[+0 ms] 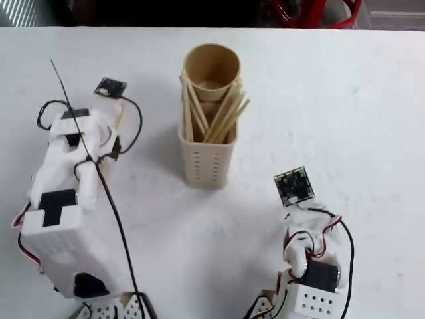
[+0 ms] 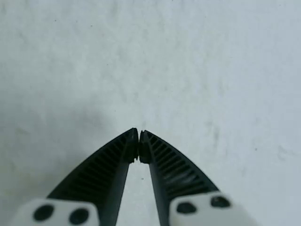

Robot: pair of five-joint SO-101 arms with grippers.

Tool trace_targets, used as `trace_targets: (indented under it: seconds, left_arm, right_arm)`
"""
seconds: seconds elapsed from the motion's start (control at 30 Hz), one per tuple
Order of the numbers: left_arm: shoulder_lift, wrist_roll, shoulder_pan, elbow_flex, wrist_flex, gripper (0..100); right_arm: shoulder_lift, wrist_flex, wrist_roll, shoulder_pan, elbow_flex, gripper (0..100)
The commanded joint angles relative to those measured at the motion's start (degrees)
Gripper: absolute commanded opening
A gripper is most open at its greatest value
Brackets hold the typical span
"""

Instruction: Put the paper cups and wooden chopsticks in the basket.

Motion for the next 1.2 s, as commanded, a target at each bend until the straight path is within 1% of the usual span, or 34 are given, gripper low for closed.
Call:
trace_targets:
  seconds: [0.0,0.57,0.6,0.7,0.77,1.17]
  left_arm:
    - [0.13,-0.53,1.36,-1.32,0.7,9]
    - [0.13,-0.44,1.36,-1.32,0.7,9]
    - [0.13,-0.44,1.36,-1.32,0.7,8]
    - [0.22,-0.53,1.36,-1.32,0.7,2]
    - [0.22,-0.53,1.36,-1.32,0.7,3]
    - [0.04,-0.44,1.45,-1.41,0.35,2]
  right_arm:
    - [-0.4,-0.04,0.0,-0.22,0.53,1.8]
    - [-0.4,-0.04,0.0,-0.22,0.53,1.8]
    - [-0.4,-0.04,0.0,-0.22,0.53,1.8]
    - [-0.4,-0.04,0.0,-0.22,0.53,1.8]
    - [-0.4,-0.04,0.0,-0.22,0.53,1.8]
    - [-0.4,-0.04,0.0,-0.22,0.53,1.8]
